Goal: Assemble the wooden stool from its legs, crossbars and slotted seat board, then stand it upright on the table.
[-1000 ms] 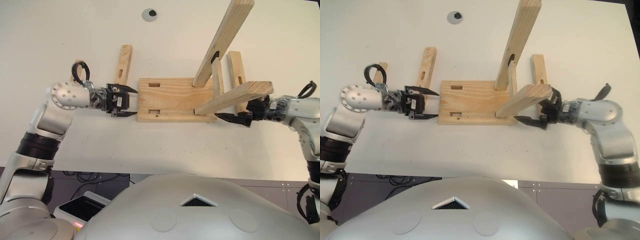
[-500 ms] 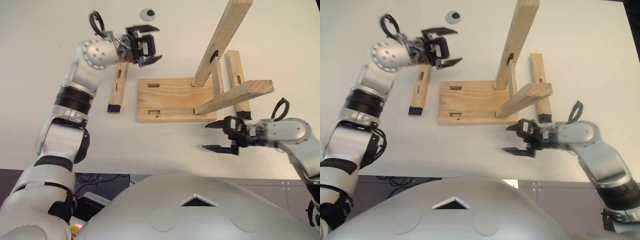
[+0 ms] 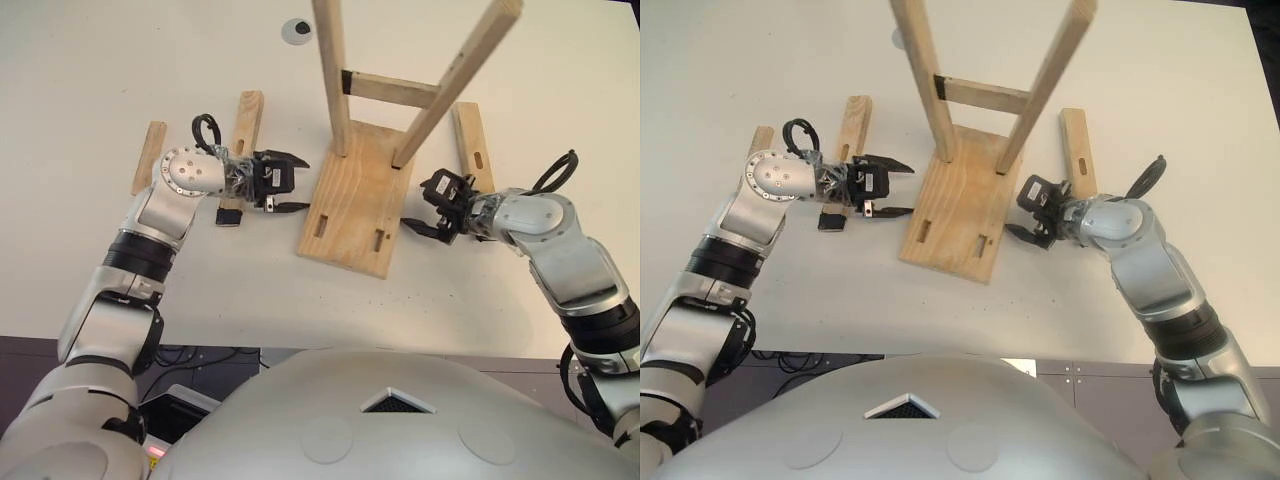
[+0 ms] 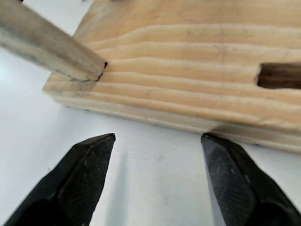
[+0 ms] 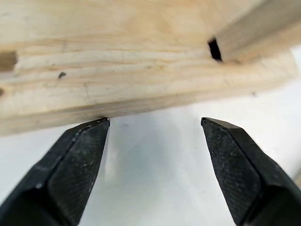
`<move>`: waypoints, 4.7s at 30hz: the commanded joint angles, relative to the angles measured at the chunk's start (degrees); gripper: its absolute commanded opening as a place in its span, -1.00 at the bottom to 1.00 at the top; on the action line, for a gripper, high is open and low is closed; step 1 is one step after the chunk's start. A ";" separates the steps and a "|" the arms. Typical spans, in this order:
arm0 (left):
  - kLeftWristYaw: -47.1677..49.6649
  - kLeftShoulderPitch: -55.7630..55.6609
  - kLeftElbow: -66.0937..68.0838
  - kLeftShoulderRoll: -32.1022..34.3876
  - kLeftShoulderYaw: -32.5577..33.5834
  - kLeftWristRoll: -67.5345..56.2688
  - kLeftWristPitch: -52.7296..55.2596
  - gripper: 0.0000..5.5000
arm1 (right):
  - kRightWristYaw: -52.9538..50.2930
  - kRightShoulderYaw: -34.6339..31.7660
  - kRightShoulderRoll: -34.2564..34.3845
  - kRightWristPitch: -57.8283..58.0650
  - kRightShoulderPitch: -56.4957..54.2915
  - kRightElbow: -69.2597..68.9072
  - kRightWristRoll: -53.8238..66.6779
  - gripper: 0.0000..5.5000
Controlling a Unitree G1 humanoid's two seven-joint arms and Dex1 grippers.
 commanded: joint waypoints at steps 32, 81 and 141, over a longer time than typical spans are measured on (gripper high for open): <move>25.49 25.92 4.99 -2.66 43.28 -20.42 15.06 0.23 | 2.18 -12.08 -2.61 0.06 2.02 -0.92 5.73 0.30; 28.95 -2.22 -23.14 -18.78 14.31 -13.53 -6.71 -0.54 | -39.28 -35.19 29.65 0.33 -31.78 6.35 87.88 -0.45; 53.81 10.53 -26.12 -23.01 39.12 -23.14 9.27 0.03 | -18.25 -29.66 23.40 -46.61 13.71 27.74 13.95 -0.86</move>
